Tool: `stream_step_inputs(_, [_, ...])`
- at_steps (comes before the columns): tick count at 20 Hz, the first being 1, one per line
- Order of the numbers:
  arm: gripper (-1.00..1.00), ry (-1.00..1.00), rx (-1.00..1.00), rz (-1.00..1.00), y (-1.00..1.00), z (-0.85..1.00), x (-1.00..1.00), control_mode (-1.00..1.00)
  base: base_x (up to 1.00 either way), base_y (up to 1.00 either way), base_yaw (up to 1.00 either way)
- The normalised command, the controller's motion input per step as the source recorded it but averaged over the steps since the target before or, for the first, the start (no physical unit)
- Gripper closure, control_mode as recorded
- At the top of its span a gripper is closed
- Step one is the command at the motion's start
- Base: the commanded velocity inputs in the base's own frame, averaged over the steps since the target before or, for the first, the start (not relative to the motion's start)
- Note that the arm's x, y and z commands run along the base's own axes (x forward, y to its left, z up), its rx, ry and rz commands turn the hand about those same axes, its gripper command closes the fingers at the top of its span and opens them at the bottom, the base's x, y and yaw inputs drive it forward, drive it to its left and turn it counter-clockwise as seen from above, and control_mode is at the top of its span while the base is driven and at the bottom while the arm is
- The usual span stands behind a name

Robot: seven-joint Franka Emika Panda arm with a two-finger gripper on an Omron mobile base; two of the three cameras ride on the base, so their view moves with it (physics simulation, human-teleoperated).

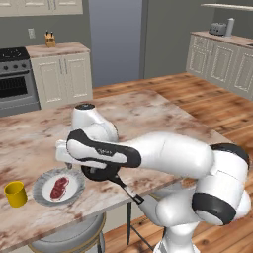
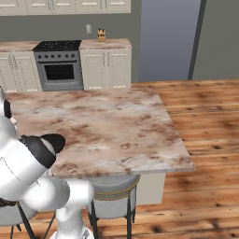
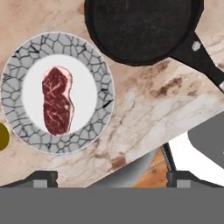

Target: Pick up the pan with the steak in it and place it on the dining table. Then place the steak on the plate.

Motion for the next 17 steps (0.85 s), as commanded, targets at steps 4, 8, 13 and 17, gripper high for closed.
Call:
stream_step_inputs(4, [-1.00,-0.13,0.05,0.06,-0.56,0.40,-0.79,-1.00,0.00,0.00,0.00])
stream_step_inputs(8, [-1.00,-0.24,0.08,0.10,-0.45,0.50,-0.68,-1.00,0.00,0.00,0.00])
stream_step_inputs(13, [-1.00,-0.36,0.09,0.10,-0.31,0.51,-0.48,-1.00,0.00,0.00,0.00])
stream_step_inputs(17, [-1.00,-0.39,0.11,0.05,-0.27,0.50,-0.48,-1.00,0.00,0.00,0.00])
